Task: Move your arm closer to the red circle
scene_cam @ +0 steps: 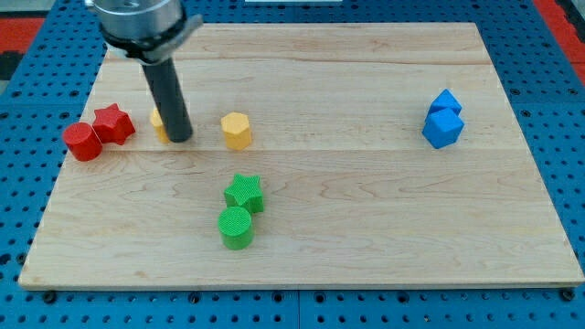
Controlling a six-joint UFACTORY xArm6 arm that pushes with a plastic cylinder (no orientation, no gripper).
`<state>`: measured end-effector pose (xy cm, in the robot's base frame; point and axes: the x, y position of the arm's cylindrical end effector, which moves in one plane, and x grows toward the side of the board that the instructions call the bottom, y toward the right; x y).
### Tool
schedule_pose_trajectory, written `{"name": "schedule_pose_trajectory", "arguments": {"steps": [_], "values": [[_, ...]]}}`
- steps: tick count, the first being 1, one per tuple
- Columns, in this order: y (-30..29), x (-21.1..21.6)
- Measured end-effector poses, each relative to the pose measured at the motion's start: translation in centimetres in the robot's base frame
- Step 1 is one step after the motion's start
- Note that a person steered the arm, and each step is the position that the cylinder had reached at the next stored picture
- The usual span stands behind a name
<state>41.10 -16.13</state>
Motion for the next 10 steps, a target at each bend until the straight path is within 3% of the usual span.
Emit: {"name": "schedule_pose_trajectory", "arguments": {"steps": [1, 2, 4, 5, 6, 9, 10], "values": [[-1.4, -0.3], [-2.6, 4.8], [-7.7, 10.7], [-13.7, 10.7], [-14.4, 10.4], [-13.8, 4.6], [-10.4, 4.1]]}}
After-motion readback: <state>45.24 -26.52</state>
